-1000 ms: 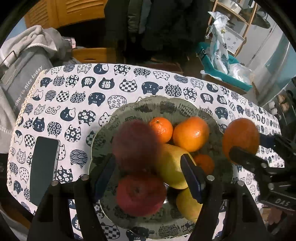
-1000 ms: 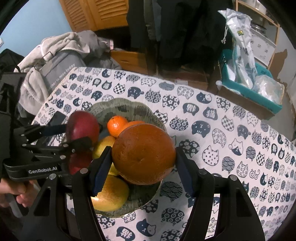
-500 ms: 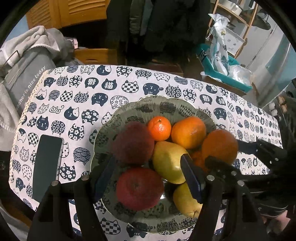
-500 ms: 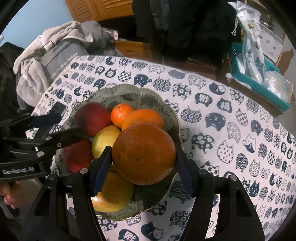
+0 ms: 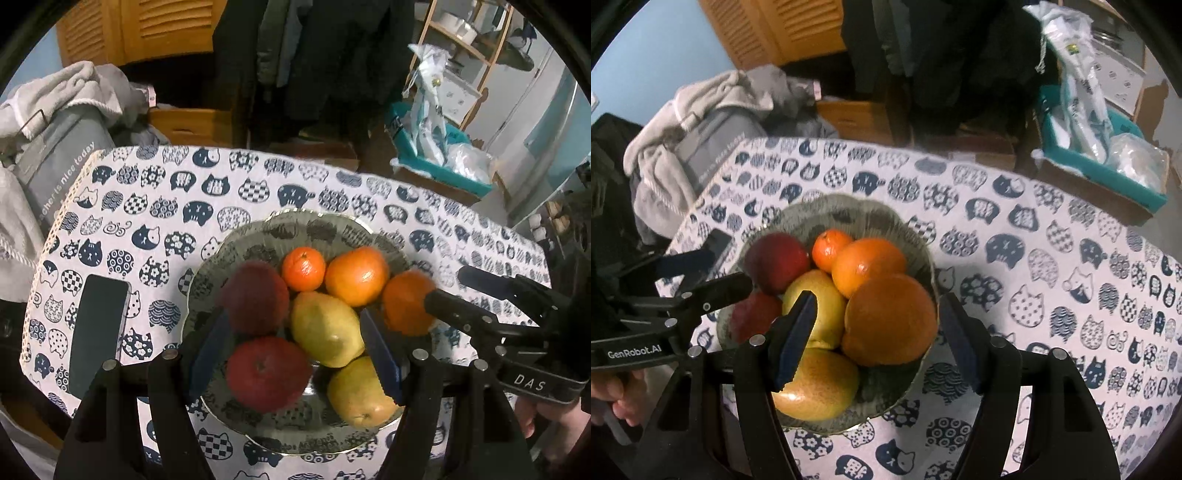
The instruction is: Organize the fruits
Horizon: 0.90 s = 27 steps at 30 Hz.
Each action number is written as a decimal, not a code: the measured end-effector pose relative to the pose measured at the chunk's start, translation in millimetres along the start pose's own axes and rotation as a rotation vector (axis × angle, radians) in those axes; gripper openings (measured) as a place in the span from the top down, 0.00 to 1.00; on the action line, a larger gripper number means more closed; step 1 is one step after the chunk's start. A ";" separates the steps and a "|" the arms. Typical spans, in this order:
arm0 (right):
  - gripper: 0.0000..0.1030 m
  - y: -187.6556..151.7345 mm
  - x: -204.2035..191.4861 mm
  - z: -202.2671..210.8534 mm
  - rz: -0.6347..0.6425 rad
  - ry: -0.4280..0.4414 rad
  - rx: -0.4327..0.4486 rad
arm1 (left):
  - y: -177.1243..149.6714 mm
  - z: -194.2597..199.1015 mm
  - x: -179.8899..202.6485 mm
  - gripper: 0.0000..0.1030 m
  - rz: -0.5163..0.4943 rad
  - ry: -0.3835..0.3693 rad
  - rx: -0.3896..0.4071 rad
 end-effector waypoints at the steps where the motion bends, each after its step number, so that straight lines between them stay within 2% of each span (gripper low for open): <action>1: 0.33 1.7 0.5 5.2 -0.003 0.000 0.012 | 1.4 4.8 1.4 0.28 0.000 -0.009 0.007; 13: 0.29 19.8 -2.8 65.0 -0.006 -0.059 0.149 | 12.5 60.7 17.1 0.26 -0.028 -0.049 0.122; 19: 0.22 29.4 -8.6 104.0 0.009 -0.105 0.234 | 13.6 83.9 27.6 0.21 -0.069 -0.021 0.180; 22: 0.22 30.0 -10.3 116.0 0.008 -0.113 0.248 | 13.3 95.5 33.9 0.16 -0.097 0.009 0.210; 27: 0.21 27.9 -10.7 131.3 -0.001 -0.127 0.266 | 12.9 112.2 38.6 0.15 -0.116 0.017 0.251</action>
Point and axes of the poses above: each gripper's, at about its wrist camera, not at the fingertips, and z roughly against the way its jaws point, x to its right, y to its top, the point moved 1 cm from there along -z, roughly the way its jaws point, and after that the axes turned 4 degrees about z, right-handed, at the moved point
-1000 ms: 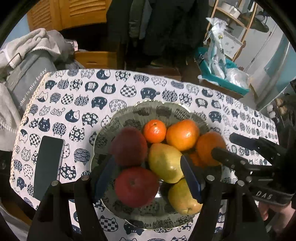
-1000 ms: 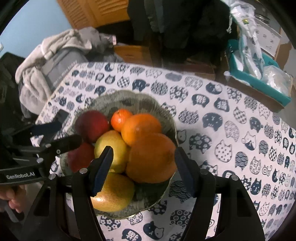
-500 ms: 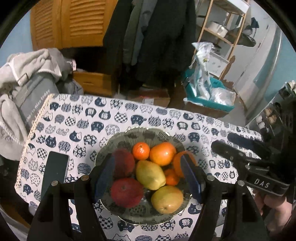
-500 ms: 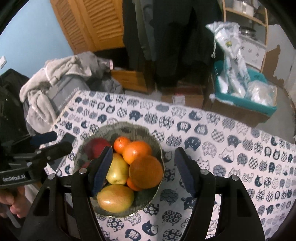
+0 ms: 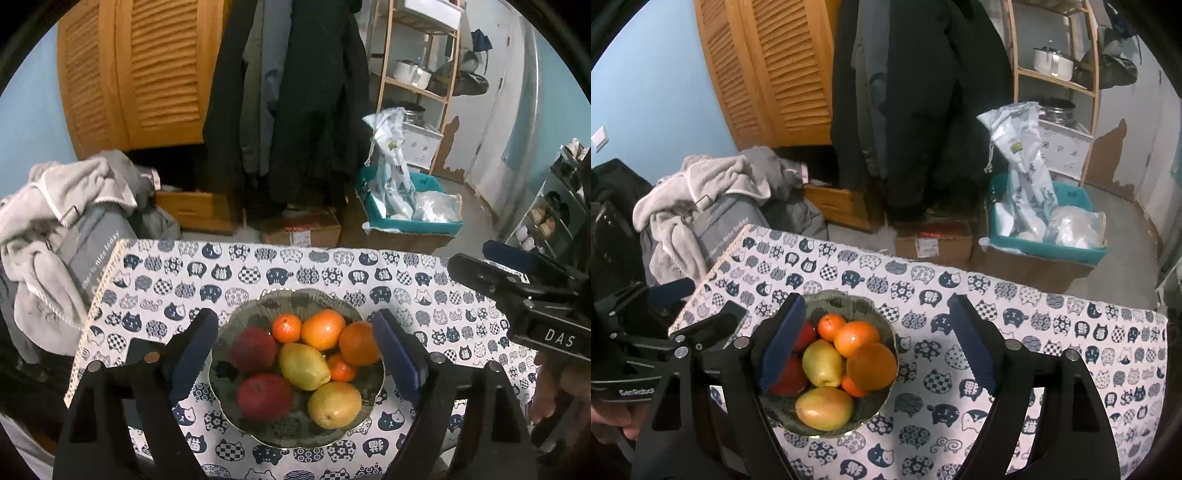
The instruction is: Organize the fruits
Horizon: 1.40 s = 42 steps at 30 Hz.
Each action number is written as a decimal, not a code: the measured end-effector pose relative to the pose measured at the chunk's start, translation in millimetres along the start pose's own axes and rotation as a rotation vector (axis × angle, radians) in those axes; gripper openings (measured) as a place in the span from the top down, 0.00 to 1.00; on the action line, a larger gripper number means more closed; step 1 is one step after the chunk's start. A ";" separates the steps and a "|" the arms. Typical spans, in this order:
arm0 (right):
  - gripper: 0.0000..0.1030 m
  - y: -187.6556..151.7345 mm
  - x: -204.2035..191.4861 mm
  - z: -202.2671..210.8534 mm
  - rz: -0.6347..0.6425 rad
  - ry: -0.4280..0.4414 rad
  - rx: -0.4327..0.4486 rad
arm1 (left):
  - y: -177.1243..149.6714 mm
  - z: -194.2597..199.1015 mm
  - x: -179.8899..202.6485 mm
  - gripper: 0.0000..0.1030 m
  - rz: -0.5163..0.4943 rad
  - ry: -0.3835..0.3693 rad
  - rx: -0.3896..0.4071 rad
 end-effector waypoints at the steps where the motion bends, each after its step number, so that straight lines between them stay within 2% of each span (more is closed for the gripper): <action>1: 0.21 0.1 0.5 2.5 -0.002 -0.003 0.001 | 1.3 3.6 1.1 0.14 -0.004 0.002 0.009; 3: 0.21 0.7 1.7 6.1 -0.009 -0.012 0.003 | 2.6 9.1 3.9 0.10 -0.011 0.013 0.023; 12: 0.21 -1.6 4.2 14.5 -0.023 -0.031 -0.001 | 6.9 20.7 10.1 0.03 -0.029 0.022 0.052; 42: 0.21 -6.9 8.4 10.0 -0.027 -0.037 -0.018 | 7.4 15.6 17.1 0.03 -0.043 0.061 0.028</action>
Point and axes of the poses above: each gripper's, at about its wrist camera, not at the fingertips, and z roughly against the way its jaws point, x to its right, y to its top, the point moved 1 cm from there along -z, roughly the way its jaws point, and after that the axes turned 4 degrees about z, right-handed, at the moved point
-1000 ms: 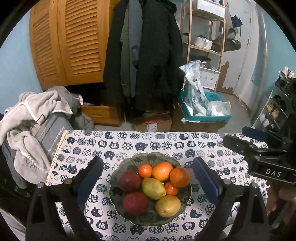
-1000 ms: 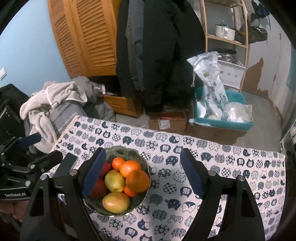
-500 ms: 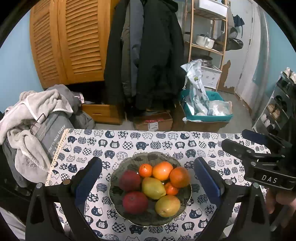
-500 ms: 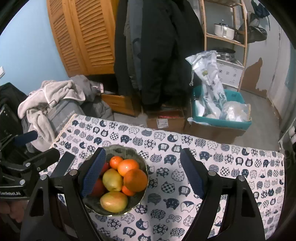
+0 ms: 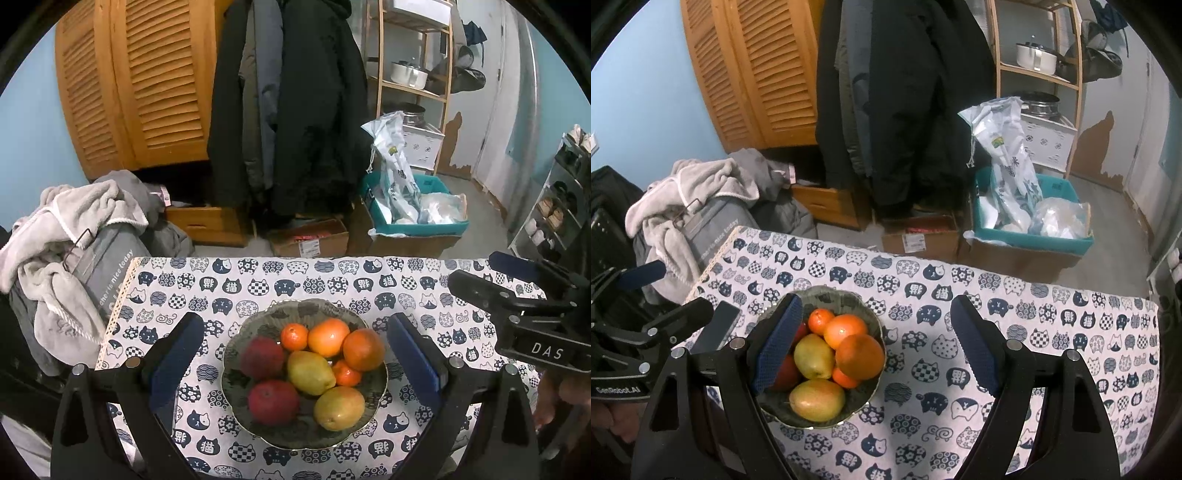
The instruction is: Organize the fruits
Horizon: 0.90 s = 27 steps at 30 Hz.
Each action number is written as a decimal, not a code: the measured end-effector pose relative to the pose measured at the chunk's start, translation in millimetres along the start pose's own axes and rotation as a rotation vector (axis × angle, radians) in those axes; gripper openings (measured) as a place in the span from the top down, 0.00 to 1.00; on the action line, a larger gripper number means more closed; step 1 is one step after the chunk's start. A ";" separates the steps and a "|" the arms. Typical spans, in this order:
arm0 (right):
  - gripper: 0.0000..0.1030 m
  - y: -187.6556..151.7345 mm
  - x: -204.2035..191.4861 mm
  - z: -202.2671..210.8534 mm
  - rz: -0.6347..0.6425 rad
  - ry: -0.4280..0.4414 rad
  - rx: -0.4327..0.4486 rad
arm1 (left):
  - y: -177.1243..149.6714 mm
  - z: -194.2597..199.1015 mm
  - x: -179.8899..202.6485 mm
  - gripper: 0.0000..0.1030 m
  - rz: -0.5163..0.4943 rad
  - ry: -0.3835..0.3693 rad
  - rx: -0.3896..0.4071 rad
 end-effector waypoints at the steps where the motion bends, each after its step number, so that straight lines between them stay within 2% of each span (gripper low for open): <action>1: 0.21 0.0 0.0 0.1 0.001 -0.001 0.000 | 0.1 -0.1 -0.1 0.03 -0.001 -0.001 -0.001; 27: 0.21 0.5 0.3 1.1 0.001 -0.002 0.000 | 2.0 2.6 -2.1 0.03 0.000 0.004 -0.001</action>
Point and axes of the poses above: each gripper's, at about its wrist camera, not at the fingertips, and z roughly against the way its jaws point, x to its right, y to its top, the point moved 1 cm from there along -z, roughly the way its jaws point, and after that the axes turned 4 degrees about z, right-handed, at the moved point
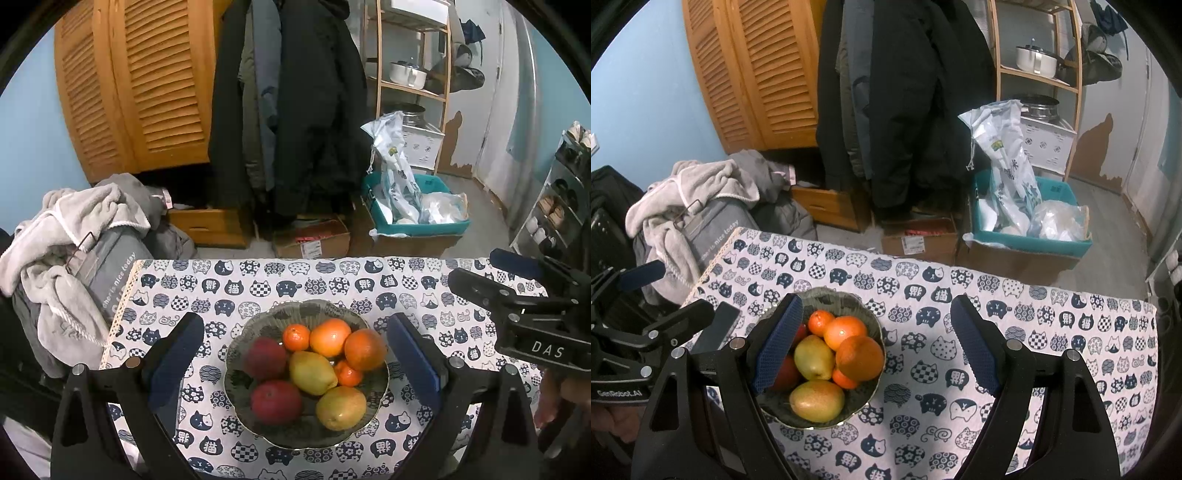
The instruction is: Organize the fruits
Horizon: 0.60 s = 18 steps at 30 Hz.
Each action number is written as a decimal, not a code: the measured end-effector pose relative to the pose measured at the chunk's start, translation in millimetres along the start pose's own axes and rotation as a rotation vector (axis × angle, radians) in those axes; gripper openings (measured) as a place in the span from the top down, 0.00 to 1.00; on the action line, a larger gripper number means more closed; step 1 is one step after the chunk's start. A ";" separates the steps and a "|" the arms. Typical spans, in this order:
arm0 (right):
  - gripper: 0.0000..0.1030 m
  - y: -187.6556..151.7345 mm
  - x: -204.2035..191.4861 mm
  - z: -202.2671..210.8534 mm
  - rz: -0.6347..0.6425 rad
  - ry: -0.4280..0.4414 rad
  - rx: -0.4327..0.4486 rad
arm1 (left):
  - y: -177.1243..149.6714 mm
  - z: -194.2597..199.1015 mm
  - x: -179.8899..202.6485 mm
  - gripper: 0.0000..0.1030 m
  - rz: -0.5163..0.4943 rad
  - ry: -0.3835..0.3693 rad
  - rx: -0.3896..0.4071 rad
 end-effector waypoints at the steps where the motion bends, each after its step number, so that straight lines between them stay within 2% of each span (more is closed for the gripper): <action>1: 0.21 -0.1 0.1 0.0 0.000 0.000 0.000 | 0.6 0.3 -0.5 0.03 0.001 0.001 -0.002; 18: 0.21 4.2 5.7 4.1 0.008 -0.013 0.003 | 0.2 -4.5 -0.6 0.03 0.010 0.044 -0.013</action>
Point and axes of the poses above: each gripper's, at about its wrist camera, not at the fingertips, and z roughly against the way its jaws point, x to its right, y to its top, the point moved 1 cm from there along -z, roughly the way its jaws point, and after that the axes turned 4 degrees about z, right-handed, at the moved point
